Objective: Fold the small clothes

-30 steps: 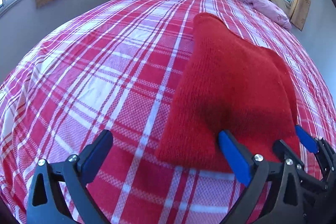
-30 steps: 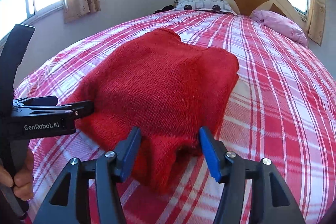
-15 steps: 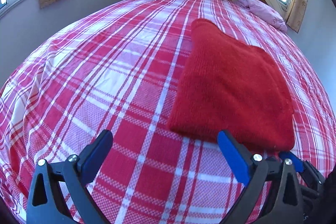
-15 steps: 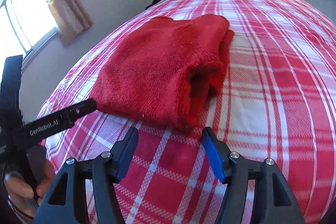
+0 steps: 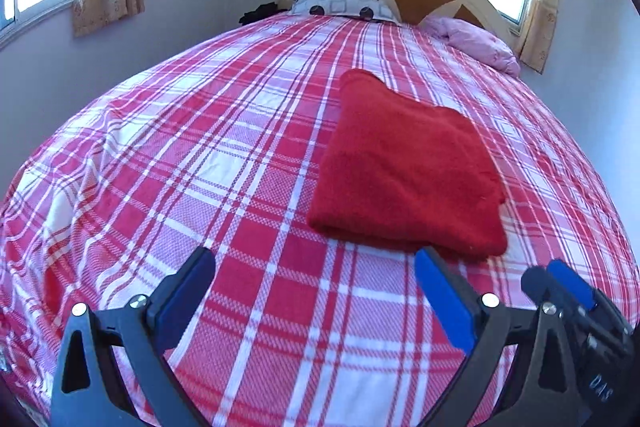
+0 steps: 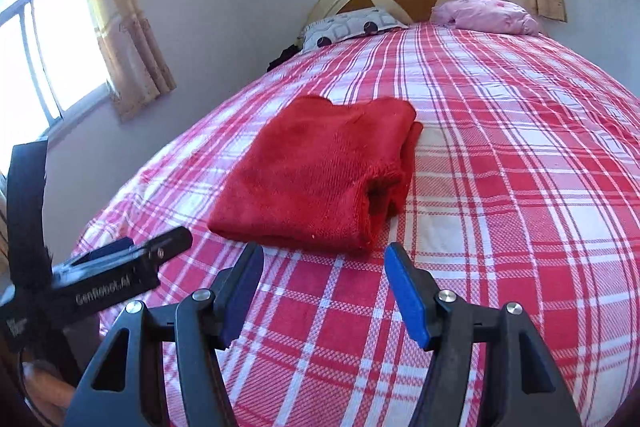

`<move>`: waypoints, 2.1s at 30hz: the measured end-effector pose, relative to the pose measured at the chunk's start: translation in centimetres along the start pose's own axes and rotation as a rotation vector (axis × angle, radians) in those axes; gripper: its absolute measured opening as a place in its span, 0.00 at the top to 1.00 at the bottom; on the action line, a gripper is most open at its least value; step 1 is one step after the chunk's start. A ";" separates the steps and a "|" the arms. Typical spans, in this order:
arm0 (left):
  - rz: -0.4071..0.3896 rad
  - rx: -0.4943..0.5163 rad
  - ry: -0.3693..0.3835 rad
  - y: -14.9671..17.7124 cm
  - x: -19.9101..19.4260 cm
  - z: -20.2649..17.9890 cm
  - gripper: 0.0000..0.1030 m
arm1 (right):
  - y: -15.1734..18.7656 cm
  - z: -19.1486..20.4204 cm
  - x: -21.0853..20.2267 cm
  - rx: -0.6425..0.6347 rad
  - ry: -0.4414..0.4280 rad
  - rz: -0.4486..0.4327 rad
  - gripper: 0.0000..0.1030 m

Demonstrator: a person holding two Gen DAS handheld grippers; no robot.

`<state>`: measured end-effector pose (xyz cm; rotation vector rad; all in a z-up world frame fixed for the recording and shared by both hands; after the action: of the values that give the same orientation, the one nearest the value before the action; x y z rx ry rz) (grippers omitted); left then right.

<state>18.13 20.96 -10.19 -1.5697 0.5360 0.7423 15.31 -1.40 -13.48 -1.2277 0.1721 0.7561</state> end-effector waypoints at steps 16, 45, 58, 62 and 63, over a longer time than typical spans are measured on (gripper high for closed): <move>0.109 0.112 0.001 3.1 -3.5 -1.2 0.01 | 1.6 -0.4 -4.8 0.125 0.040 0.093 0.37; -0.382 0.158 -0.126 -0.6 -18.0 -3.4 0.00 | -2.2 4.4 -20.7 -0.028 0.164 -0.423 0.24; -0.383 0.147 -0.100 -0.3 -18.6 -4.0 0.00 | -2.1 4.8 -20.6 -0.041 0.182 -0.417 0.24; -0.395 0.144 -0.088 -0.3 -19.0 -4.2 0.00 | -2.1 4.6 -20.4 -0.038 0.180 -0.409 0.24; -0.397 0.144 -0.087 -0.3 -19.1 -4.2 0.00 | -2.1 4.5 -20.4 -0.039 0.180 -0.409 0.24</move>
<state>5.89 15.29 3.99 -1.4430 0.1974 0.4560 0.08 -6.39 0.15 -1.3141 0.0493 0.2957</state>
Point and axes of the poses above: each gripper's, at about its wrist camera, not at the fingertips, and x roughly the way its jaws point, z to its left, y to its underside, the point moved 6 cm from there along x, roughly the way its jaws point, and after that the axes turned 7 degrees about -y, right-handed, at the moved point
